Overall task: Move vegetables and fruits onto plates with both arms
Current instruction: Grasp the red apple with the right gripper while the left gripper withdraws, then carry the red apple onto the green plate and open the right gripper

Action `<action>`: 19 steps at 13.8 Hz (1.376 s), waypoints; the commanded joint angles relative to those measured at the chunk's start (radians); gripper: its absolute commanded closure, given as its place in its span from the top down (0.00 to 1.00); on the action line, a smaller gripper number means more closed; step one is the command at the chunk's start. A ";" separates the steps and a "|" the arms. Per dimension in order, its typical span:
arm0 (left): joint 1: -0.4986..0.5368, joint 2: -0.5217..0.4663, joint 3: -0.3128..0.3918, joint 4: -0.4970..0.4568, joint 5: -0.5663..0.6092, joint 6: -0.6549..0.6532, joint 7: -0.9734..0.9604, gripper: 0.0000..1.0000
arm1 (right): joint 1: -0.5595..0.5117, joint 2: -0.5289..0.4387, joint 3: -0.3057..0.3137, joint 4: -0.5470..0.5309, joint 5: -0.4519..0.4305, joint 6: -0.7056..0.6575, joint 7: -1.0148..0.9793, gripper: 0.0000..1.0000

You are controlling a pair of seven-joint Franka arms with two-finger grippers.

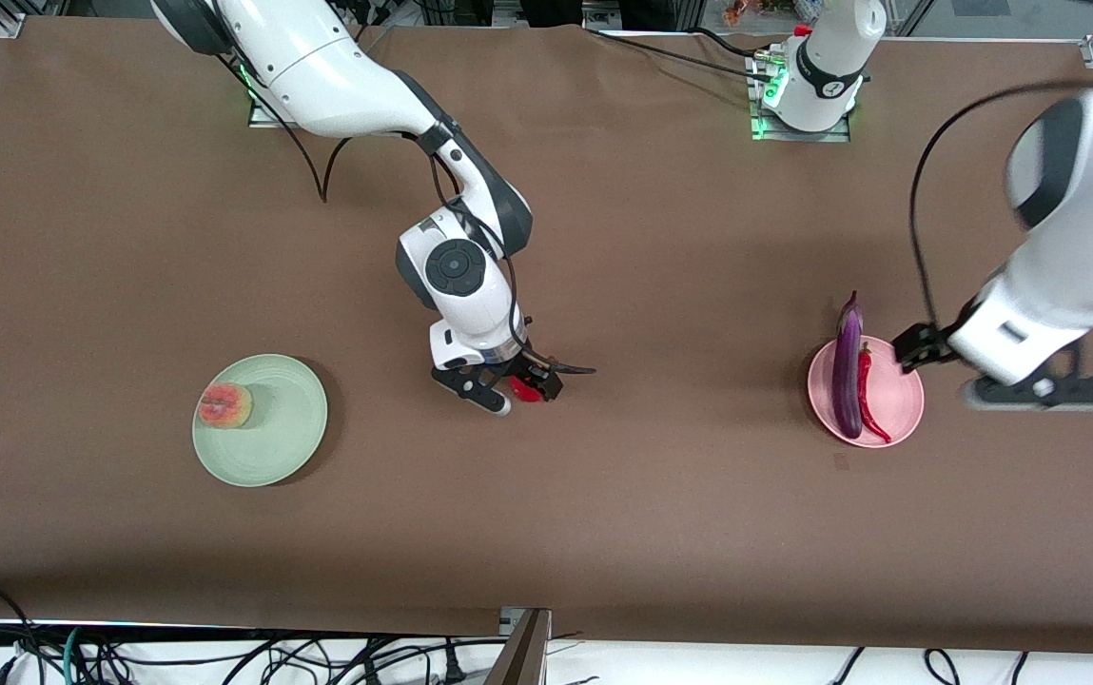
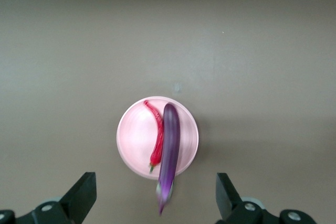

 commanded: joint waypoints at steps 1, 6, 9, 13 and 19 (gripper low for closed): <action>0.011 0.013 0.001 0.118 -0.043 -0.145 0.043 1.00 | 0.020 0.032 -0.009 0.027 -0.003 0.017 0.012 1.00; -0.105 -0.337 0.162 -0.371 -0.117 0.114 0.109 1.00 | 0.031 0.057 -0.010 0.024 -0.040 0.017 0.009 1.00; -0.092 -0.302 0.159 -0.363 -0.129 0.058 0.118 1.00 | 0.023 0.058 -0.013 0.024 -0.038 0.019 0.006 0.70; -0.092 -0.246 0.159 -0.281 -0.142 0.013 0.120 1.00 | 0.014 -0.004 -0.050 0.032 -0.055 -0.114 -0.077 0.45; -0.090 -0.244 0.154 -0.281 -0.139 0.010 0.122 1.00 | -0.170 -0.109 -0.049 0.067 -0.040 -0.446 -0.435 0.45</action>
